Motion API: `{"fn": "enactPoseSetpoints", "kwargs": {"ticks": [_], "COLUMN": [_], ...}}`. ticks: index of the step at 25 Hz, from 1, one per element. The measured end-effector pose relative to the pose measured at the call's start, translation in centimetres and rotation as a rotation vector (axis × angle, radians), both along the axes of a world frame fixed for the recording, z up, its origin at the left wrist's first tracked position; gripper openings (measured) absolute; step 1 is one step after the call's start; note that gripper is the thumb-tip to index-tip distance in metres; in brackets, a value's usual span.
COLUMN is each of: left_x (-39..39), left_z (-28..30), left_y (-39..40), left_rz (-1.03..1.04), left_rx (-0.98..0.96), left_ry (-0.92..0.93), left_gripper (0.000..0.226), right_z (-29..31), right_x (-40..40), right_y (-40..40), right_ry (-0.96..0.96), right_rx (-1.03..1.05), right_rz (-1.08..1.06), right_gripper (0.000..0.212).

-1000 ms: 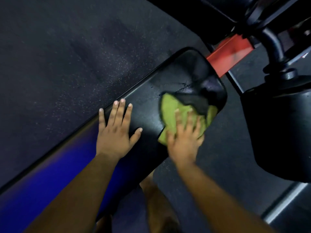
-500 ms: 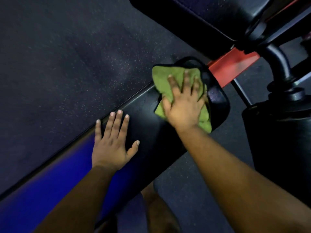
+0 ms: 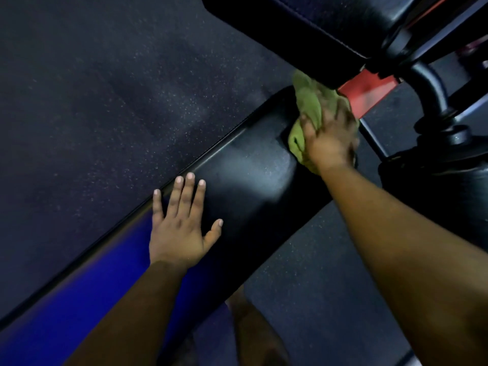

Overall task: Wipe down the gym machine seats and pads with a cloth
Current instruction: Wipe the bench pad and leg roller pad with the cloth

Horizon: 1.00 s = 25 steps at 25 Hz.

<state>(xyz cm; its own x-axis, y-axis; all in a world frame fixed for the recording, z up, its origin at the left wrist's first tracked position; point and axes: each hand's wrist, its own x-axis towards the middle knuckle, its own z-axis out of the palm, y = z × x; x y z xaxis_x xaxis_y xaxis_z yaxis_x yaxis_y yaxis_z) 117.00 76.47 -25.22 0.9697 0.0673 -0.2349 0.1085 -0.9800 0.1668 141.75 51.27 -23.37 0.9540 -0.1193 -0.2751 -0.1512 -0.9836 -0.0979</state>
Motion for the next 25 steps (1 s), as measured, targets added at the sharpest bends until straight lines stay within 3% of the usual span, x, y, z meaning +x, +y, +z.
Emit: {"fn": "enactPoseSetpoints", "kwargs": {"ticks": [3,6,8,10,13,17,22,25], "left_x": [0.0,0.0,-0.2,-0.2,-0.2,-0.1,0.0,0.7], "left_z": [0.3,0.2,-0.1,-0.2,-0.3,-0.5,0.2,1.8], "left_y": [0.1,0.2,0.0,0.1,-0.2,-0.3,0.2,0.6], "left_rz": [0.001,-0.011,-0.015,-0.012,-0.014,-0.016,-0.039,-0.068], "left_rx": [0.004,-0.005,-0.019,-0.015,-0.002,-0.004,-0.041,-0.058], "left_ry": [0.023,0.018,-0.007,-0.013,-0.01,0.02,0.052,0.194], "left_gripper": [0.087,0.087,0.086,0.085,0.084,0.084,0.083,0.086], "right_z": [0.3,0.6,0.6,0.4,-0.4,-0.7,1.5,3.4], "right_x": [-8.8,-15.9,-13.2,-8.1,-5.4,-12.1,-27.5,-31.0], "right_y": [0.5,4.7,4.3,2.1,-0.8,1.2,6.2,5.5], "right_ry": [-0.01,0.062,0.083,0.038,-0.035,-0.078,0.089,0.233], "right_rx": [-0.019,-0.081,-0.052,-0.064,0.001,0.024,0.092,0.185], "right_rz": [-0.214,0.046,0.308,0.374,0.019,-0.291,-0.131,-0.088], "right_gripper": [0.07,0.072,0.067,0.063,0.059,0.061,0.067,0.067]}}
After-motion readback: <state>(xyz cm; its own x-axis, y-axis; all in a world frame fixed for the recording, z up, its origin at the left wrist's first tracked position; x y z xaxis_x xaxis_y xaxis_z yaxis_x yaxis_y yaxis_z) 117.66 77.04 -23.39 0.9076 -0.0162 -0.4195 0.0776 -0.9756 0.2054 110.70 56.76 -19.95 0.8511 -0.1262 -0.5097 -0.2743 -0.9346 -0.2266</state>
